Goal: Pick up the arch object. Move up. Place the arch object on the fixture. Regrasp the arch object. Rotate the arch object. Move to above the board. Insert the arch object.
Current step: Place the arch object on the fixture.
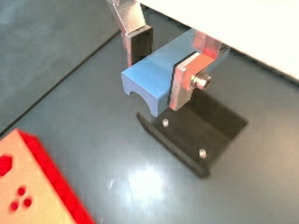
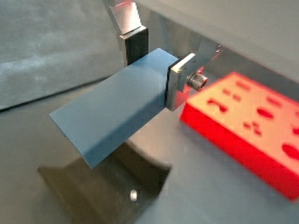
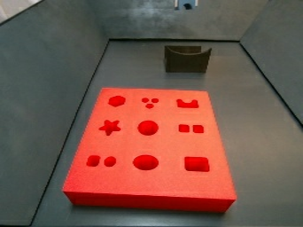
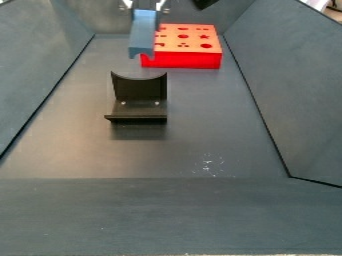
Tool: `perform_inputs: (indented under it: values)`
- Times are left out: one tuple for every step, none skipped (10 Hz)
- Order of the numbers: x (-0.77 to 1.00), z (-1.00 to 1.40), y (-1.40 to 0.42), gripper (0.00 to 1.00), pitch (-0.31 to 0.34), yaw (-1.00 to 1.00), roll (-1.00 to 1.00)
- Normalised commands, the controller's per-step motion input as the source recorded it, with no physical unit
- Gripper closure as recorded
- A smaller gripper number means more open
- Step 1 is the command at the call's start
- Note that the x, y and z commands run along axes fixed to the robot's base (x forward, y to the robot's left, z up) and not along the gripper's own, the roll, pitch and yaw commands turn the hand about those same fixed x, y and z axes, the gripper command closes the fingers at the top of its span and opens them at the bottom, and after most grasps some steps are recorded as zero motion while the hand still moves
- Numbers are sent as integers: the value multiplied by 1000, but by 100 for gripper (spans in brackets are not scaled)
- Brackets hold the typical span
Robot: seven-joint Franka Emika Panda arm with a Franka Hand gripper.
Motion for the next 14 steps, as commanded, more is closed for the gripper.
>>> perform_inputs:
  values:
    - [247,15,74,100,41,-20,-1000]
    - [126,6,62,100,64,-35,-1000]
    - [37,11,50,100,47,-53,-827]
    - [29,10,46,100,33,-61,-705]
    - [47,-8,39,100,34,-69,-464]
    - [63,-10,33,100,46,-68,-311]
    - [55,4,30,100,46,-67,-212]
    - [121,-1000,134,100,272,38,-1000]
    - [124,-1000,138,100,264,22,-1000]
    - [139,-1000,137,100,307,-71,-986]
    - [144,-1000,137,100,285,-127,-834]
    - [151,-1000,139,100,226,-182,-678]
    - [151,-1000,141,100,170,-220,-510]
    - [158,-1000,141,100,134,-232,-398]
